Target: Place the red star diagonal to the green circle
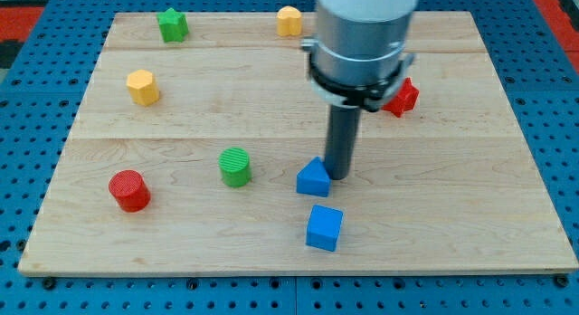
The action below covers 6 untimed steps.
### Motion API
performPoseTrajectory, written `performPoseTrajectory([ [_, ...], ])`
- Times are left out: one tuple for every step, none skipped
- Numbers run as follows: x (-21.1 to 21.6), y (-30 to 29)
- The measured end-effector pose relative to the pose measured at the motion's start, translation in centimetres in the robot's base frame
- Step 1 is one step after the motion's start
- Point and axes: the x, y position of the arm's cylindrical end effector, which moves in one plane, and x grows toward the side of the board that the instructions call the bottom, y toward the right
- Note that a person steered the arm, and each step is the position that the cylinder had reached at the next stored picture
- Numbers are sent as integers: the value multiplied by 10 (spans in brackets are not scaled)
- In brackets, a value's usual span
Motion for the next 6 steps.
performPoseTrajectory([
  [0, -2],
  [-16, -2],
  [-40, 11],
  [-70, 34],
  [-118, 92],
  [-89, 49],
])
